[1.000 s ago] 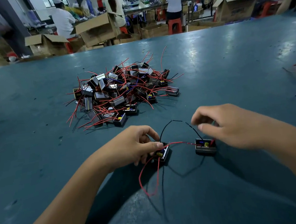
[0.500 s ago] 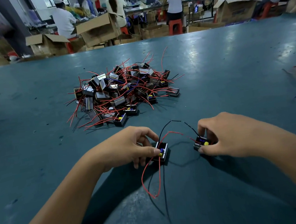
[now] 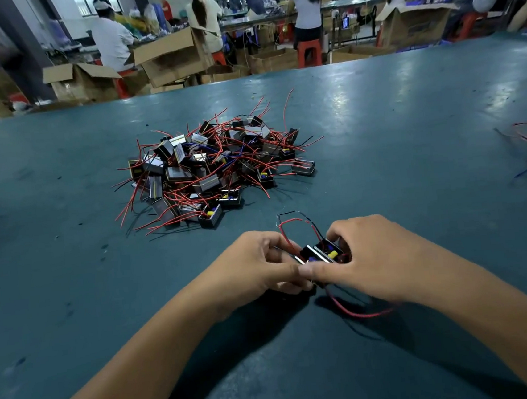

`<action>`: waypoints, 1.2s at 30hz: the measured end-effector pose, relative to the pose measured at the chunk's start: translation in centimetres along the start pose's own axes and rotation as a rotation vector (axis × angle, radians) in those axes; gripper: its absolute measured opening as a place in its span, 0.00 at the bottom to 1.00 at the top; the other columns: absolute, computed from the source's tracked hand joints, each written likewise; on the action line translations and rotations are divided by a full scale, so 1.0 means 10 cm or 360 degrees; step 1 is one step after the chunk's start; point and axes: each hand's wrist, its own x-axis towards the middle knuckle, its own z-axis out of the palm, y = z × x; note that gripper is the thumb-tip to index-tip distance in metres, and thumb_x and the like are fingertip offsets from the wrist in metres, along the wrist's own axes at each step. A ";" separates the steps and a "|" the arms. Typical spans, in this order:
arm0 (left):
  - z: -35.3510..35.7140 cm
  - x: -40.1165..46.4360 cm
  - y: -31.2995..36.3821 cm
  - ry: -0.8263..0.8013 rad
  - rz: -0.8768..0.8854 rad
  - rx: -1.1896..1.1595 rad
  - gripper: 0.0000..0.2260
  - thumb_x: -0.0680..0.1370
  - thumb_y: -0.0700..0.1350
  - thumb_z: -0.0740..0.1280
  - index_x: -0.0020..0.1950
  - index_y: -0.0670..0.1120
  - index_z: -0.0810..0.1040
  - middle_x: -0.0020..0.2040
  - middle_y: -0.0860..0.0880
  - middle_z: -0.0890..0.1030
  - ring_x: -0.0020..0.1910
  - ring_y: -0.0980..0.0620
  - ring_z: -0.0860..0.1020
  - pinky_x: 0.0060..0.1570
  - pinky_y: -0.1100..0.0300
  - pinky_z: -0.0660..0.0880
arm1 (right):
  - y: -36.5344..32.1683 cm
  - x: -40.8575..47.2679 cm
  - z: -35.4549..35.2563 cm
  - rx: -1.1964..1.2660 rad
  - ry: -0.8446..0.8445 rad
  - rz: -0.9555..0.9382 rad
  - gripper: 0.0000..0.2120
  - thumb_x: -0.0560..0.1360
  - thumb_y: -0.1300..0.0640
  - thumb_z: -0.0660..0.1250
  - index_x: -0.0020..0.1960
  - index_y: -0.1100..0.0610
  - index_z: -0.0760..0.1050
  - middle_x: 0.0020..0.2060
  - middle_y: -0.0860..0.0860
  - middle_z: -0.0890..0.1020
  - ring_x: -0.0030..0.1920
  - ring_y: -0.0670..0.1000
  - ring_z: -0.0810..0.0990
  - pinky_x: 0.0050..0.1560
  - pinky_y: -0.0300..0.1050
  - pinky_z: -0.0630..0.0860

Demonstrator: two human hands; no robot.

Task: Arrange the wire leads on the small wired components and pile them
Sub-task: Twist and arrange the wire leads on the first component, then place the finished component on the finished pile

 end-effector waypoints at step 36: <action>0.09 0.14 -0.09 0.0692 0.0893 0.1422 0.08 0.79 0.36 0.66 0.52 0.44 0.83 0.45 0.57 0.81 0.44 0.70 0.75 0.44 0.77 0.67 | 1.70 1.02 -0.86 -0.1005 -0.0166 0.0367 0.19 0.78 0.43 0.65 0.63 0.52 0.69 0.59 0.50 0.79 0.64 0.55 0.74 0.69 0.59 0.61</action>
